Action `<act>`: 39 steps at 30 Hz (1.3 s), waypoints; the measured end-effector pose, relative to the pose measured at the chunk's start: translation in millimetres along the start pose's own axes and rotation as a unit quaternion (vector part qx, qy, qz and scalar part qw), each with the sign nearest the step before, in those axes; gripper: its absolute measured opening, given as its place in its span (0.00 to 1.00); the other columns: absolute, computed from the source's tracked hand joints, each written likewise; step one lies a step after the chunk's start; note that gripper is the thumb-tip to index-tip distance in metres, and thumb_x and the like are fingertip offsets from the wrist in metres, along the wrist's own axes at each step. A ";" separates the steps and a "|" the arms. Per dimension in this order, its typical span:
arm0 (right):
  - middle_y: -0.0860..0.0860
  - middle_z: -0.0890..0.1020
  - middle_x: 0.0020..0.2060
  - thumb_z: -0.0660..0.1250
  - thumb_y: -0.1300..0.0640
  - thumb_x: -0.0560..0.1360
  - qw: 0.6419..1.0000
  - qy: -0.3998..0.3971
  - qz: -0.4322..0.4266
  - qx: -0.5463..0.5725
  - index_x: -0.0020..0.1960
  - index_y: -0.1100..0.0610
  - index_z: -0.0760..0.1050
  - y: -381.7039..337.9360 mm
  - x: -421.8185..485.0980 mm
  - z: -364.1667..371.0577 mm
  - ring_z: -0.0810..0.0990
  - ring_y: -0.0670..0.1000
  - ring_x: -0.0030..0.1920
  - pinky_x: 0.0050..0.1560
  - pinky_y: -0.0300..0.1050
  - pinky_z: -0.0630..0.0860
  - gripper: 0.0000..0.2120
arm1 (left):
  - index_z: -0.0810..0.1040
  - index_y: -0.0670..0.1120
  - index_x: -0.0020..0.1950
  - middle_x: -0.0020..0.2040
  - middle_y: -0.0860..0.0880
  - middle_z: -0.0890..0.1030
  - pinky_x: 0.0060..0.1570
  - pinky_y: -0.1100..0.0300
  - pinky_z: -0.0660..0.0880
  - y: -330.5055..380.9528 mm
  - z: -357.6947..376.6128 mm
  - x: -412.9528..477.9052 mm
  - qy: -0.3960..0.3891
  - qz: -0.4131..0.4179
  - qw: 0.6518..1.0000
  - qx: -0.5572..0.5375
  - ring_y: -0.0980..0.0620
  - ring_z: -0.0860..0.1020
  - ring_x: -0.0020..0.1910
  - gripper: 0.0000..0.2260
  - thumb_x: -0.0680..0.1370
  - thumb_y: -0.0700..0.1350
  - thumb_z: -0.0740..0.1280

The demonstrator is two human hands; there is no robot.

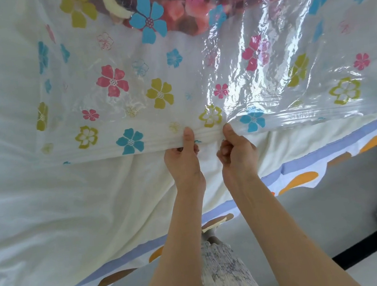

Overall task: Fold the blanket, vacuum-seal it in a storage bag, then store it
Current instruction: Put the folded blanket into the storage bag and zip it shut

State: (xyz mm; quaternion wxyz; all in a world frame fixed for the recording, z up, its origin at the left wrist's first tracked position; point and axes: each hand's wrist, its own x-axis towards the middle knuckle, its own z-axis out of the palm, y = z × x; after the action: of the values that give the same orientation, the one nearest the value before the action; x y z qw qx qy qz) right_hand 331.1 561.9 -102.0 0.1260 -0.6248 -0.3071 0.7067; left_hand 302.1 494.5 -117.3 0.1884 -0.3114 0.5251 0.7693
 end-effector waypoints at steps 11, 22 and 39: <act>0.52 0.82 0.39 0.68 0.61 0.76 0.997 -0.013 -0.025 0.077 0.43 0.61 0.75 -45.2 22.4 -35.2 0.82 0.46 0.40 0.44 0.38 0.80 0.04 | 0.77 0.42 0.54 0.34 0.55 0.80 0.33 0.65 0.69 -9.4 6.7 -0.1 0.031 -0.036 0.996 -0.069 0.59 0.73 0.30 0.07 0.77 0.39 0.67; 0.52 0.79 0.37 0.66 0.56 0.77 0.996 -0.052 -0.014 0.075 0.41 0.59 0.75 -36.8 29.5 -43.3 0.78 0.48 0.37 0.43 0.40 0.78 0.09 | 0.79 0.43 0.38 0.34 0.50 0.79 0.40 0.61 0.74 -39.7 34.5 -15.5 0.009 -0.045 0.997 -0.061 0.55 0.76 0.33 0.08 0.77 0.39 0.67; 0.45 0.79 0.25 0.70 0.56 0.74 0.957 -0.146 -0.121 -0.218 0.30 0.57 0.77 -21.7 11.8 -14.4 0.78 0.42 0.29 0.33 0.35 0.74 0.15 | 0.70 0.42 0.30 0.24 0.50 0.69 0.28 0.60 0.66 -37.2 44.1 -10.1 0.009 0.024 0.997 0.077 0.53 0.68 0.26 0.19 0.79 0.48 0.64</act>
State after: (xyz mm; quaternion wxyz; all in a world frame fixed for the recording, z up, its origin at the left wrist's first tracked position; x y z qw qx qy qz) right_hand 338.2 589.5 -99.1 0.0250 -0.4850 -0.5418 0.6860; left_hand 320.1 549.7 -125.0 0.1888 -0.2903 0.5919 0.7279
